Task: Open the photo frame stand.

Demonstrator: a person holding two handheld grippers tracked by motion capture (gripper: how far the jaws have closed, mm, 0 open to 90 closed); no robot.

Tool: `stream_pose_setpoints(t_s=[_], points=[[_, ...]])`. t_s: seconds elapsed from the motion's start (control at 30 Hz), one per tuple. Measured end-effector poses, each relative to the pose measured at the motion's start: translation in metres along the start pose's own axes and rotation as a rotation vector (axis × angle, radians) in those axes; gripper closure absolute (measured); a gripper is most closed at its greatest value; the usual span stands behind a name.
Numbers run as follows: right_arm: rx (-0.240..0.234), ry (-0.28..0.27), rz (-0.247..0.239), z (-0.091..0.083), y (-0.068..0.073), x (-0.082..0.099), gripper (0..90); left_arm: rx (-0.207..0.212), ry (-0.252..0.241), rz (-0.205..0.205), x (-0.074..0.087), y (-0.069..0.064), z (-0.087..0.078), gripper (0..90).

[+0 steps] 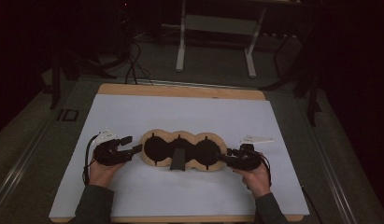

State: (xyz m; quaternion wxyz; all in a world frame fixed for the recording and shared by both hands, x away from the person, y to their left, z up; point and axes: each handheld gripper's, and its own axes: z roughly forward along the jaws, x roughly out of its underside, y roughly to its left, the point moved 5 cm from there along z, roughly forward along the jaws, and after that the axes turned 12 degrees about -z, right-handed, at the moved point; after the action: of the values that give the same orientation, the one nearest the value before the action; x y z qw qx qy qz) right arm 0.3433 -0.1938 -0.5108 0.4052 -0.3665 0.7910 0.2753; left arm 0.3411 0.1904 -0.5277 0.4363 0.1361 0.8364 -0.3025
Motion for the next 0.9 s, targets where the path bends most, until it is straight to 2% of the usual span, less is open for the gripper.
stream_pose_setpoints(t_s=[0.2, 0.4, 0.43, 0.5, 0.67, 0.9], points=[[0.006, 0.007, -0.046, -0.001, 0.002, 0.000, 57.4, 0.030, 0.009, 0.007, 0.001, 0.000, 0.009, 36.4], [0.008, -0.003, -0.069, -0.002, 0.004, 0.000, 57.6, 0.024, 0.035, 0.012, 0.003, 0.002, 0.015, 36.4], [0.010, -0.003, -0.097, -0.003, 0.005, 0.000, 57.8, 0.014, 0.023, 0.021, 0.002, 0.002, 0.014, 36.6], [0.012, -0.004, -0.108, -0.003, 0.006, -0.001, 57.8, 0.034, 0.014, 0.015, 0.002, 0.001, 0.013, 36.7], [0.021, -0.002, -0.154, -0.004, 0.008, 0.000, 57.7, 0.071, 0.030, -0.006, 0.003, 0.000, 0.016, 36.3], [0.040, 0.017, -0.202, -0.004, 0.009, 0.001, 57.3, 0.085, 0.073, 0.022, 0.008, -0.005, 0.023, 35.9]])
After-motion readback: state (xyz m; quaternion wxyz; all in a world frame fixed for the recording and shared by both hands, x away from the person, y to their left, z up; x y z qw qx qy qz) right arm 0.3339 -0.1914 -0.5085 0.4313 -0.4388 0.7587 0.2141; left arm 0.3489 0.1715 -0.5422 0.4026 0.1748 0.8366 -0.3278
